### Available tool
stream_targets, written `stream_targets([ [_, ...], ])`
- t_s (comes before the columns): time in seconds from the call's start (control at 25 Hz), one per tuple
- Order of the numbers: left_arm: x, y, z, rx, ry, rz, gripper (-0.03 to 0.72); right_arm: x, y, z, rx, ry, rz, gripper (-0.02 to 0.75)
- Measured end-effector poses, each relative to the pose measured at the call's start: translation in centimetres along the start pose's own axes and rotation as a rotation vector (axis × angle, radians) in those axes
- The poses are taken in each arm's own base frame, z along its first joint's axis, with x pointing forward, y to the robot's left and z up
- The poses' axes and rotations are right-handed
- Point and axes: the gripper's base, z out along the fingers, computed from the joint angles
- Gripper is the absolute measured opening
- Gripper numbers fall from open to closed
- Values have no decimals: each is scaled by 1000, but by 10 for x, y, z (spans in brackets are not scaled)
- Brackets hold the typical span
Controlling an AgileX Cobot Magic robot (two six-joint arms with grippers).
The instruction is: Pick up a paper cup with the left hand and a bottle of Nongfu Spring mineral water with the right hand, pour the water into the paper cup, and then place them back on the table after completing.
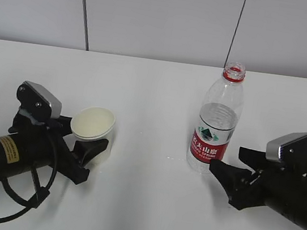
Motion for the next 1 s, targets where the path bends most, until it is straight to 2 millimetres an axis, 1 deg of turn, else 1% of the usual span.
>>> stream_targets([
  [0.12,0,0,0,0,0,0,450,-1,-3,5,7,-9,-1,587],
  [0.64,0,3,0,-34,-2,-17,450,-24,-9,25,-41,-100,-73,587],
  [1.0,0,3,0,-35,-2,-17,441,-17,-14,46,-83,-92,-88,587],
])
